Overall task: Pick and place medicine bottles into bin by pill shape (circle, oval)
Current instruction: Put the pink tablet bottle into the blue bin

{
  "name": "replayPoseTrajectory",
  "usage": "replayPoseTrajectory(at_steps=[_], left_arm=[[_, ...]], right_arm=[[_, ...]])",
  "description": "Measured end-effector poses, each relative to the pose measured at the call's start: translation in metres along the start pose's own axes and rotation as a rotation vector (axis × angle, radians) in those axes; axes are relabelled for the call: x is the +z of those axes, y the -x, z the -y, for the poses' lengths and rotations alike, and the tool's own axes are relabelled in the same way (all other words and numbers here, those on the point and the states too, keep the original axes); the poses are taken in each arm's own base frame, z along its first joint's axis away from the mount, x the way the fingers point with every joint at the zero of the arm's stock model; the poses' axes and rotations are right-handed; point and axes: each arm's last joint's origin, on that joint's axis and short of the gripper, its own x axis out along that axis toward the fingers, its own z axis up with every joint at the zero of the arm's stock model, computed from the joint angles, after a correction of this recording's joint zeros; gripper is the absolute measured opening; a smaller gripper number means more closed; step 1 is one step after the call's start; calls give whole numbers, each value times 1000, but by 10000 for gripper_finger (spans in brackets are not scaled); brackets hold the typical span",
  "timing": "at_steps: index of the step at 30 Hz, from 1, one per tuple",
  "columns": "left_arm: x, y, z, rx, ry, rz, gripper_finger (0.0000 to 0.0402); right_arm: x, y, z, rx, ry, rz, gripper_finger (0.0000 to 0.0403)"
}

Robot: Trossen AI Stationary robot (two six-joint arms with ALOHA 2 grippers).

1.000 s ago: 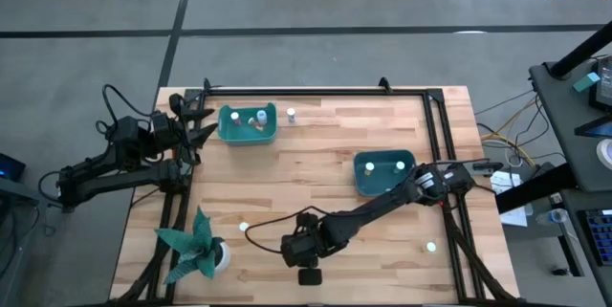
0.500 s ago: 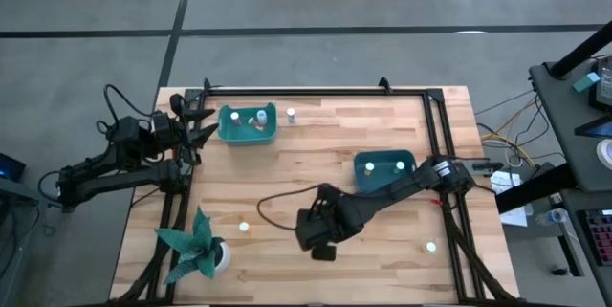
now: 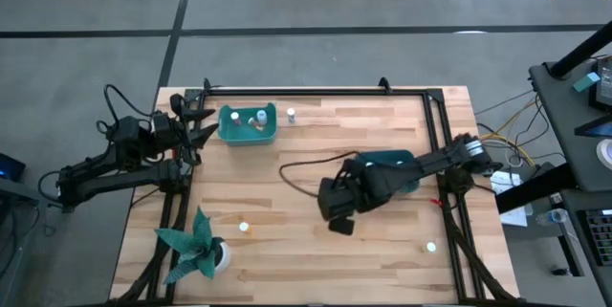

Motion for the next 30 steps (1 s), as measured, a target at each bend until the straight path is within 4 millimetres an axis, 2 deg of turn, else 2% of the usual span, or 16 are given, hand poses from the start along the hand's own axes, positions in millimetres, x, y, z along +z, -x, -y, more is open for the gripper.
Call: replayPoseTrajectory(at_steps=[6,16,24,30], left_arm=[[0,0,0,0,0,-3,169],[0,-1,0,0,0,-2,169],[0,-1,0,0,-3,2,169],[1,-1,0,1,-3,8,169]], right_arm=[[-31,4,36,-20,-108,-12,113],[-98,7,102,-36,-368,6,112],[-137,-5,142,-25,-493,52,112],[-157,-19,160,-58,-542,29,112]])
